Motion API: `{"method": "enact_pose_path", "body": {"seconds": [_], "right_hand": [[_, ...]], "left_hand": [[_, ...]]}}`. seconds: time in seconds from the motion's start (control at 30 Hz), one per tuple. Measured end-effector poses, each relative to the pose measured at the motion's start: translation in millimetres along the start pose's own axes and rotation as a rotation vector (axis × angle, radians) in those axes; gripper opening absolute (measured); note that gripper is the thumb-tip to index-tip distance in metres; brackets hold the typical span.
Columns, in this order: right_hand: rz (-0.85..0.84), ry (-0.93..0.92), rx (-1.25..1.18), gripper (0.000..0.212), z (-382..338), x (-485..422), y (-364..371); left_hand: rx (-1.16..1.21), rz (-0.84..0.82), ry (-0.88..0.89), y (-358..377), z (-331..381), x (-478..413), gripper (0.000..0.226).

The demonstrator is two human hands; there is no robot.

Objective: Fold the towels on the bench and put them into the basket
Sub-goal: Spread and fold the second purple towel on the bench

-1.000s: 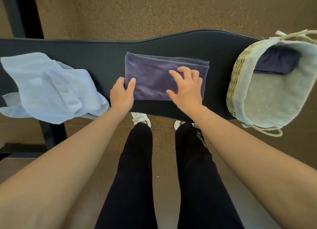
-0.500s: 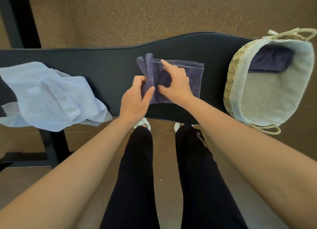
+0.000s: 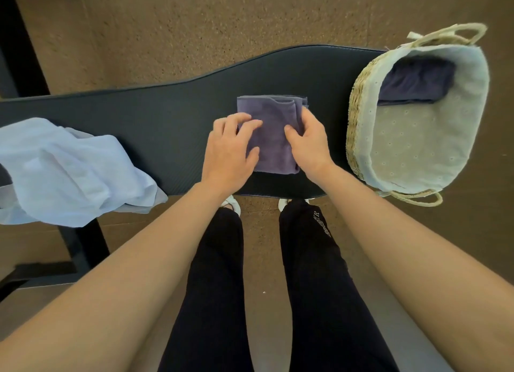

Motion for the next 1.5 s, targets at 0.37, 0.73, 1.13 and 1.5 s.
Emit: {"method": "enact_pose_path", "body": {"seconds": [0.37,0.73,1.13,1.5], "right_hand": [[0.269,-0.236,0.629,0.070,1.0,8.8,-30.0],[-0.161,-0.126,1.034,0.118,11.5,-13.7,5.6],[-0.144,-0.121,1.032,0.124,6.7,-25.6,11.7],[-0.092,-0.112,0.130,0.048,19.1,-9.3,-37.5]], "left_hand": [[-0.362,-0.255,-0.053,51.0,-2.5,-31.1,0.095],[0.004,-0.107,-0.261,35.9,-9.8,-30.2,0.103],[0.625,-0.160,-0.524,46.1,-18.3,-30.8,0.056],[0.502,-0.175,-0.213,44.9,44.9,-36.7,0.030]]}}
Point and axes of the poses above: each hand's wrist, its own x-axis away from the middle knuckle, its own y-axis out of the palm, z = x × y, the point moved 7 cm from there along -x, towards the middle knuckle, and after that the axes turned 7 degrees about -z, right-handed, at the moved point
